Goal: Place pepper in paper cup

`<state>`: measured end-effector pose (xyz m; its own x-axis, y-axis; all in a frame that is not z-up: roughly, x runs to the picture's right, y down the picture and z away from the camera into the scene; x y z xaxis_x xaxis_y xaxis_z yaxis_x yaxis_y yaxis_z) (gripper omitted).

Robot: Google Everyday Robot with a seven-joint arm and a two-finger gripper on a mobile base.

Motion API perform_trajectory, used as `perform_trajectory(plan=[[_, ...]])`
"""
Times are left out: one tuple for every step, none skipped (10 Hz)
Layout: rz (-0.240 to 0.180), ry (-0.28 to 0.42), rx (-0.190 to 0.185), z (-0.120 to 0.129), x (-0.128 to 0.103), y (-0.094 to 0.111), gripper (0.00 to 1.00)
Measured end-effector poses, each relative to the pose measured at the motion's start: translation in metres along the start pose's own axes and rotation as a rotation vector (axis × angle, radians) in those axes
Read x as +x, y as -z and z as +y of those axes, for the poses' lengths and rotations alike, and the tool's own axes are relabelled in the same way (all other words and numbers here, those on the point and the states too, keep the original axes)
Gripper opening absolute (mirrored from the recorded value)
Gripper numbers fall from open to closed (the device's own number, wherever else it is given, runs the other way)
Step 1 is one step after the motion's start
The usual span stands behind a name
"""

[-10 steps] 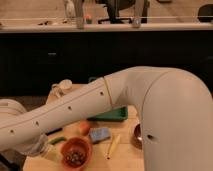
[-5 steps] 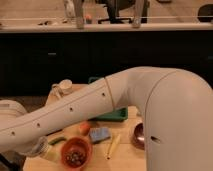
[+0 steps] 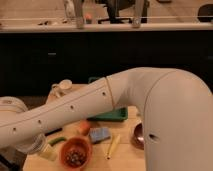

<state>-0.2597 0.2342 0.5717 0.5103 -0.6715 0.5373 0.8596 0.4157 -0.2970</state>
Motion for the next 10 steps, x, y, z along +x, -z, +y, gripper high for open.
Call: perform_trajectory(plan=[[-0.022, -0.030, 0.013, -0.005, 0.000, -0.001, 0.80], [-0.037, -0.053, 0.019, -0.008, 0.000, -0.004, 0.80], [-0.051, -0.077, 0.018, -0.018, -0.006, -0.009, 0.80], [-0.052, -0.092, 0.001, -0.028, -0.014, -0.015, 0.80], [-0.045, -0.105, -0.020, -0.035, -0.019, -0.021, 0.80], [-0.034, -0.113, -0.045, -0.041, -0.024, -0.026, 0.80], [-0.013, -0.125, -0.076, -0.045, -0.024, -0.034, 0.80], [-0.002, -0.126, -0.093, -0.049, -0.028, -0.039, 0.80], [0.027, -0.126, -0.113, -0.055, -0.031, -0.043, 0.80], [0.059, -0.129, -0.126, -0.059, -0.033, -0.046, 0.80]])
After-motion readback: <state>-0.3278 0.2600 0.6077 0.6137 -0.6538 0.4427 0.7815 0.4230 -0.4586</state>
